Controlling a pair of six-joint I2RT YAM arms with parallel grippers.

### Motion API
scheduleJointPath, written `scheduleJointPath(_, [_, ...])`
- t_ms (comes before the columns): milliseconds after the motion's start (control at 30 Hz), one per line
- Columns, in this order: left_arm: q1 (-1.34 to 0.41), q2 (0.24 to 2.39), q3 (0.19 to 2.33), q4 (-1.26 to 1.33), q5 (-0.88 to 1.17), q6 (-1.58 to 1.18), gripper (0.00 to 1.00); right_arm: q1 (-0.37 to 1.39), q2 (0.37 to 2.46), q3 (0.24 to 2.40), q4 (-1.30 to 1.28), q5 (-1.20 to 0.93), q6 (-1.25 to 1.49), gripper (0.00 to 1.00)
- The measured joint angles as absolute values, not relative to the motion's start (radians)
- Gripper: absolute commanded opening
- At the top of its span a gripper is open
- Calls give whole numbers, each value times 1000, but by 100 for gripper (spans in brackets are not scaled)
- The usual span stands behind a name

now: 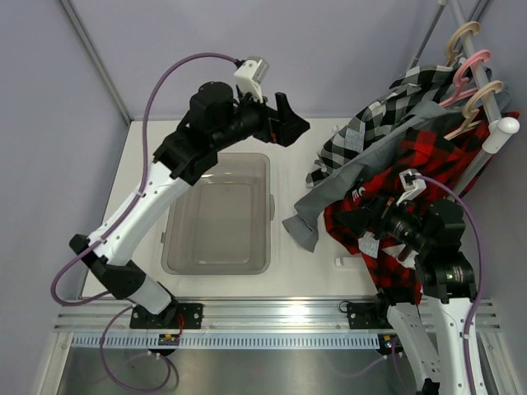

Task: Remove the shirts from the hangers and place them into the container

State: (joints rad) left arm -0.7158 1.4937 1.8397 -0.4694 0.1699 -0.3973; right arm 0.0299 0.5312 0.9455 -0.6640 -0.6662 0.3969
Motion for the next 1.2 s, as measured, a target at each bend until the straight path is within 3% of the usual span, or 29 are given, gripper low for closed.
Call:
scheduleJointPath(200, [-785,1700,2058,-473,208,-369,98,154,530,662,-508,-581,536,98])
scheduleJointPath(400, [-870,1794,2145,-460,236,-340,91,316,603,466,-337,-473,651,98])
scheduleJointPath(600, [-986,1802,2139,-410,297,-278,77,358,670,414,-227,-410,689,99])
scheduleJointPath(900, [-1069,1776,2069,-309,445,-208,67,371,659,358,-176,-373,701,99])
scheduleJointPath(1200, [-1070,1927,2298,-360,500,-139,71,371,578,358,-178,-368,704,99])
